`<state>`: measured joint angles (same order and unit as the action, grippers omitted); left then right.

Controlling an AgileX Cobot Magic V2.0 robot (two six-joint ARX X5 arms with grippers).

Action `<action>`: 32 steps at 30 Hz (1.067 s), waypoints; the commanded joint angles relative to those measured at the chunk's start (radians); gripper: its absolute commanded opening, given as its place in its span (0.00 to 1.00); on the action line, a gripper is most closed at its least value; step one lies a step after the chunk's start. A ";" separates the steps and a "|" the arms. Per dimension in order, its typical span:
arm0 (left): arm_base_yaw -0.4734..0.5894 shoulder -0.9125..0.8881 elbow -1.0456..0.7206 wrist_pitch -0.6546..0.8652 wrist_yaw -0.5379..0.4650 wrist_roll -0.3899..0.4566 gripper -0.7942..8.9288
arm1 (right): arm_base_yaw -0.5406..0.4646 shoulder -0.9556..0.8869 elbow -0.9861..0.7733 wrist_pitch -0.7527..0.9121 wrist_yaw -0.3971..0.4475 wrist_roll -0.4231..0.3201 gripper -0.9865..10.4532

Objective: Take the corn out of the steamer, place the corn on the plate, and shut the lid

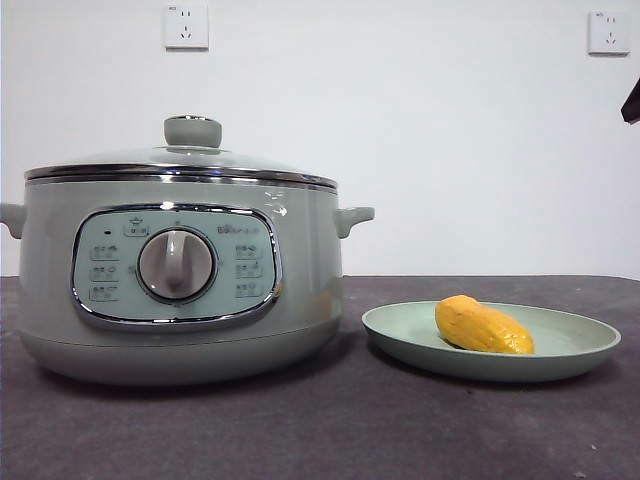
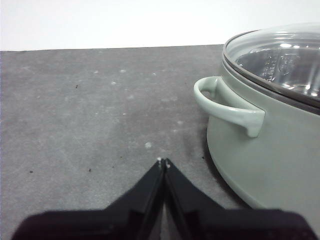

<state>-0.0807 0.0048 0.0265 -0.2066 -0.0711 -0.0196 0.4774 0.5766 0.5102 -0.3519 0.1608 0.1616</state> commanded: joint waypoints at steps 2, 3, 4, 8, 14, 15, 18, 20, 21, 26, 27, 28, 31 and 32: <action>0.003 -0.003 -0.010 -0.006 -0.003 -0.006 0.08 | 0.000 -0.001 -0.005 0.003 0.003 0.009 0.09; 0.003 -0.003 -0.010 -0.006 -0.003 -0.006 0.08 | 0.000 -0.001 -0.005 0.003 0.003 0.009 0.09; 0.003 -0.003 -0.010 -0.006 -0.003 -0.006 0.08 | 0.000 -0.001 -0.005 0.003 0.003 0.009 0.09; 0.003 -0.003 -0.010 -0.006 -0.003 -0.006 0.08 | 0.001 -0.004 -0.005 -0.006 0.003 0.001 0.09; 0.003 -0.003 -0.010 -0.006 -0.003 -0.006 0.08 | -0.045 -0.126 -0.031 -0.006 0.015 -0.164 0.09; 0.003 -0.003 -0.010 -0.006 -0.003 -0.006 0.08 | -0.069 -0.156 -0.050 0.022 -0.005 -0.183 0.09; 0.003 -0.003 -0.010 -0.006 -0.004 -0.006 0.08 | -0.150 -0.244 -0.114 0.106 -0.131 -0.230 0.09; 0.003 -0.003 -0.010 -0.006 -0.003 -0.006 0.08 | -0.202 -0.303 -0.161 0.151 -0.193 -0.236 0.09; 0.003 -0.003 -0.010 -0.006 -0.003 -0.006 0.08 | -0.225 -0.333 -0.187 0.169 -0.212 -0.235 0.09; 0.003 -0.003 -0.010 -0.006 -0.003 -0.006 0.08 | -0.304 -0.441 -0.323 0.235 -0.214 -0.217 0.09; 0.003 -0.003 -0.010 -0.006 -0.003 -0.006 0.08 | -0.314 -0.457 -0.351 0.241 -0.214 -0.201 0.09; 0.003 -0.003 -0.010 -0.006 -0.003 -0.006 0.08 | -0.323 -0.471 -0.376 0.243 -0.212 -0.184 0.09; 0.003 -0.003 -0.010 -0.006 -0.003 -0.006 0.08 | -0.336 -0.500 -0.435 0.243 -0.212 -0.160 0.09; 0.003 -0.003 -0.010 -0.006 -0.003 -0.006 0.08 | -0.338 -0.507 -0.449 0.242 -0.212 -0.159 0.09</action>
<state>-0.0807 0.0048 0.0265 -0.2066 -0.0715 -0.0196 0.1413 0.0772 0.0738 -0.1246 -0.0505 -0.0216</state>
